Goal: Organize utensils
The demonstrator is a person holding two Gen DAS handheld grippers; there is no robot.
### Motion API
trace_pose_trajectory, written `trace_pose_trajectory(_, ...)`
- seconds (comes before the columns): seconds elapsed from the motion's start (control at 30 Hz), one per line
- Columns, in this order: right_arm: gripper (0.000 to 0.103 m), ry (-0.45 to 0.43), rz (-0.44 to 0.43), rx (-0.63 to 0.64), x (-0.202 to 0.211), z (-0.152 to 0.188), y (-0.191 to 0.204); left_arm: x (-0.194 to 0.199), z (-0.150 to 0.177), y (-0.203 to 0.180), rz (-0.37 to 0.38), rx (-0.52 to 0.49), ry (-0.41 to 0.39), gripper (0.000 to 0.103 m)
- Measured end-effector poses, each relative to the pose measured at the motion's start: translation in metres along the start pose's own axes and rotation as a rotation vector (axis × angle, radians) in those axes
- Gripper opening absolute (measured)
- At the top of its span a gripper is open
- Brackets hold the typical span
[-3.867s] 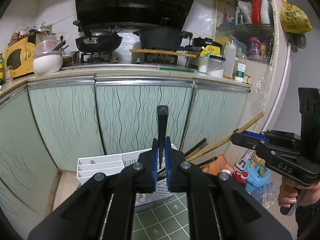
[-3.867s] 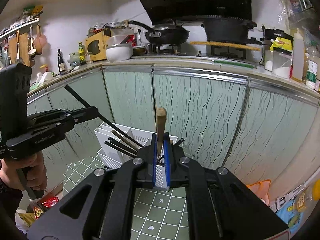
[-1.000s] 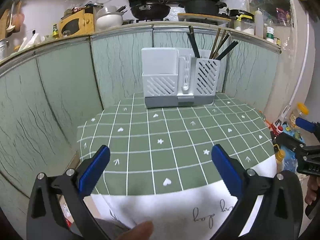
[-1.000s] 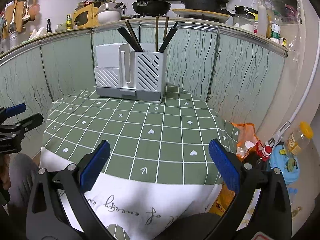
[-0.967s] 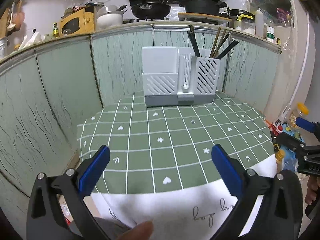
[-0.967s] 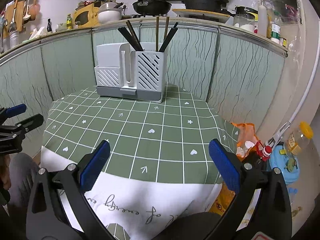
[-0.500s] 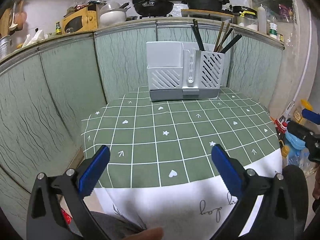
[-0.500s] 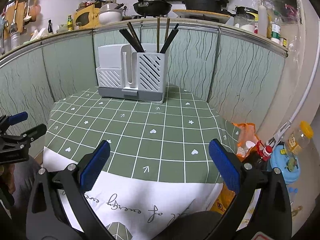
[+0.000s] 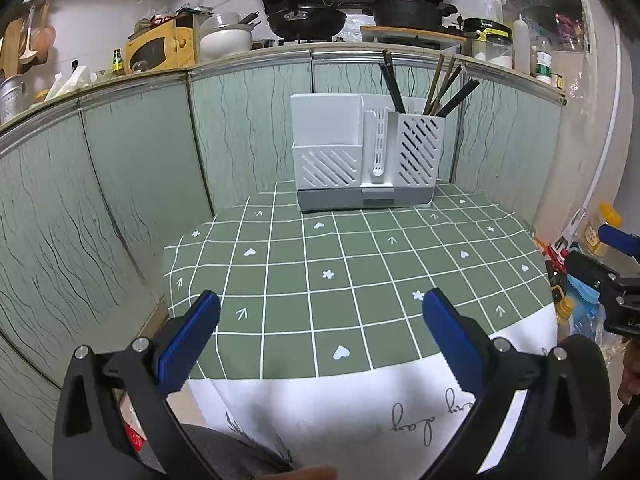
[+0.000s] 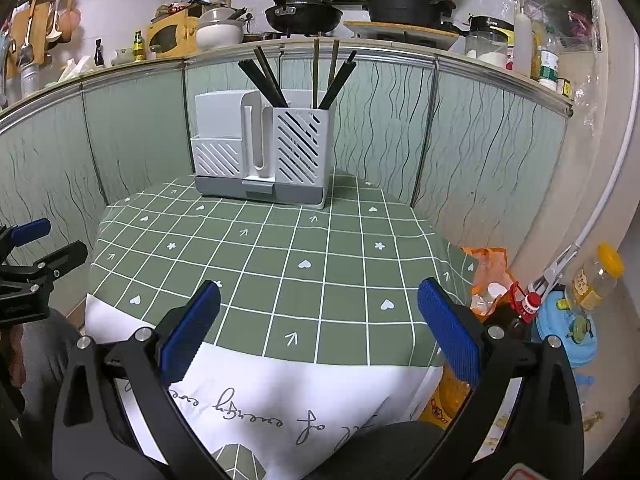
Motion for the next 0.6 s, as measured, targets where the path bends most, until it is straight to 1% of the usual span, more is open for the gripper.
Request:
trace_pose_trajectory(0.23,0.095,-0.039,0.011,0.004,0.013,-0.013,-0.001,0.013,-0.013,-0.003,0.004,-0.002,-0.027,0.099)
trace_pose_trajectory(0.4,0.095,-0.05,0.015,0.005,0.018,-0.017,-0.001,0.017,-0.018,-0.005,-0.003,-0.01,-0.037,0.099)
trace_pose_trajectory(0.47,0.095,-0.052,0.016,0.008,0.018,-0.018,-0.001,0.017,-0.018,-0.005,-0.002,-0.01,-0.043,0.099)
trace_pose_trajectory(0.6,0.095,-0.049,0.009,0.005,0.018,-0.016,-0.001,0.014,-0.014,-0.003,0.003,0.004,-0.031,0.099)
Point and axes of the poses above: each gripper's, at about its wrist camera, not at the fingertips, and x roughly against the way its jaws point, y to its left, z to its underside, the point moved 6 cm from there along -x, roughly the way its jaws point, and after that the axes turned 1 degree about -x, right-handed, at the moved point
